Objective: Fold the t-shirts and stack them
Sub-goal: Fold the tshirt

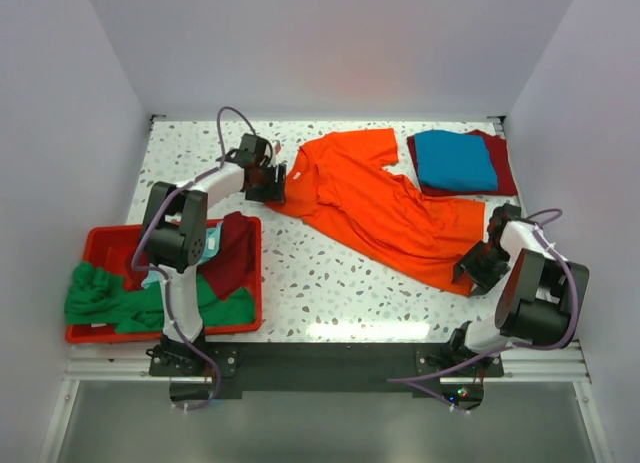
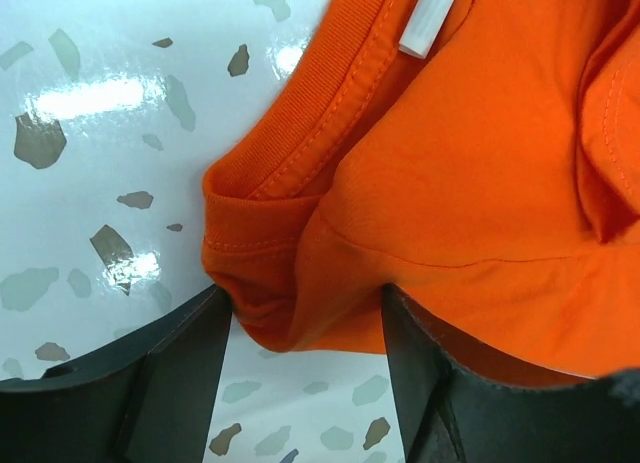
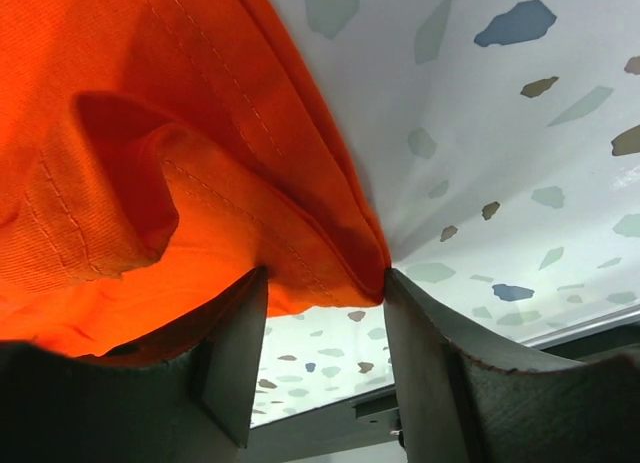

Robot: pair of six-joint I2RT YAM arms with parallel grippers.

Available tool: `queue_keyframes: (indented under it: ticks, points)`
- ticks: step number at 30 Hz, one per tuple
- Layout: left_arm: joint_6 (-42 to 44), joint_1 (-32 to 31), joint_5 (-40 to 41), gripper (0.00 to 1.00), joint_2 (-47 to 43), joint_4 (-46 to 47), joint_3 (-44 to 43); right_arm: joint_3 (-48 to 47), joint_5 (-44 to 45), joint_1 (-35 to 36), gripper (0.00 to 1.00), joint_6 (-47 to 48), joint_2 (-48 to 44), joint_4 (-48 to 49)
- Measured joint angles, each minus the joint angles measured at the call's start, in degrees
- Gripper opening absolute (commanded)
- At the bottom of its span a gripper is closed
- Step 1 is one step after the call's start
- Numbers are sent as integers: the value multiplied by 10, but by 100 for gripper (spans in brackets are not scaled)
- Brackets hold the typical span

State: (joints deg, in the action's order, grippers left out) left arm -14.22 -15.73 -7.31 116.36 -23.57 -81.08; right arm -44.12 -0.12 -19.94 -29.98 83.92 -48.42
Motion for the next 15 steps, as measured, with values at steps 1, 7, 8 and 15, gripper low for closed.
queue_keyframes:
  ticks: [1, 7, 8, 15]
  points:
    - [0, 0, 0, 62, 2, 0, -1, 0, 0, 0, 52, -1, 0, 1]
    - [-2, 0, 2, 40, 4, 0, -2, 5, -4, 0, 37, -8, 6, 18]
    - [-3, 0, 2, 36, 5, 0, -2, 5, -5, 0, 33, -9, 9, 19]
    - [2, 1, 2, 1, 10, 3, -2, 5, -10, 0, 0, -11, 12, 18]
